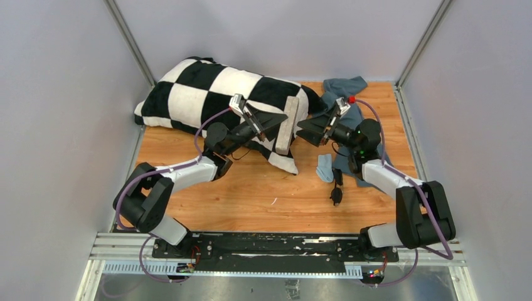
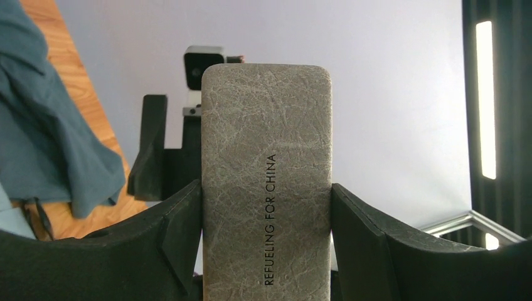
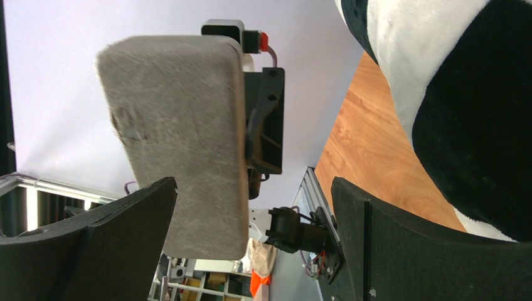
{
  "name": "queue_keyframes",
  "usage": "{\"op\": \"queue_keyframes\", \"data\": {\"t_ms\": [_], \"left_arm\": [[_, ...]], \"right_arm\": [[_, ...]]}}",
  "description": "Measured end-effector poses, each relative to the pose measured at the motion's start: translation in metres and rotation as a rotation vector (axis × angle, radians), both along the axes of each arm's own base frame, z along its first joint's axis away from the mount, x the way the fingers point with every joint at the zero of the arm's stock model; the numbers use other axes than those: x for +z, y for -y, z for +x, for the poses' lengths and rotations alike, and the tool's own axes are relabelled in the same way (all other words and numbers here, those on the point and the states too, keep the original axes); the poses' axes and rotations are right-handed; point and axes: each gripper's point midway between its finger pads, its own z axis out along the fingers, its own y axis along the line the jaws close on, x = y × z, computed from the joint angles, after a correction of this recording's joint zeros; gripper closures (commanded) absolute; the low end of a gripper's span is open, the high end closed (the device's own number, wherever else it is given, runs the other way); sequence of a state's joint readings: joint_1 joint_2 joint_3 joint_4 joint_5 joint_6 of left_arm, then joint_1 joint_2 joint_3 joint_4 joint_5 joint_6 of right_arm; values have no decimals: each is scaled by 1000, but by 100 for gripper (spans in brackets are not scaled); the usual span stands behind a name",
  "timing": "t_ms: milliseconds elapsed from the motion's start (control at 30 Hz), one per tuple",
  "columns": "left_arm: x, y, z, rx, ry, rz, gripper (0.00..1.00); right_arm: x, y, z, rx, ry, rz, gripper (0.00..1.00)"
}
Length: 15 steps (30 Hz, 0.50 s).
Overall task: Organize the sunglasses
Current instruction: Open the sunglasses case.
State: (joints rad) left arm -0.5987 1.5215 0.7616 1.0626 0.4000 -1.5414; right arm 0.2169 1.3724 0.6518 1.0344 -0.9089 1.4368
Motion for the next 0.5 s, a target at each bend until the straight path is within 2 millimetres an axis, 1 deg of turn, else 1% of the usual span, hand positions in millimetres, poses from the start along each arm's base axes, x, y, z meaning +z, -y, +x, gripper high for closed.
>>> {"op": "queue_keyframes", "data": {"t_ms": [100,233,400,500], "left_arm": [[7,-2,0,12,13,-23,100],[8,-4,3,26,11,-29,100],[1,-5,6,45,-10,-20,100],[-6,-5,7,51,-34,-12,100]], "right_arm": [[-5,-4,-4,6,2,-24,0],[-4,-8,-10,9,23,-39,0],[9,-7,-25,2,94,-51,0],[18,-11,-35,4,147,-62,0]]}}
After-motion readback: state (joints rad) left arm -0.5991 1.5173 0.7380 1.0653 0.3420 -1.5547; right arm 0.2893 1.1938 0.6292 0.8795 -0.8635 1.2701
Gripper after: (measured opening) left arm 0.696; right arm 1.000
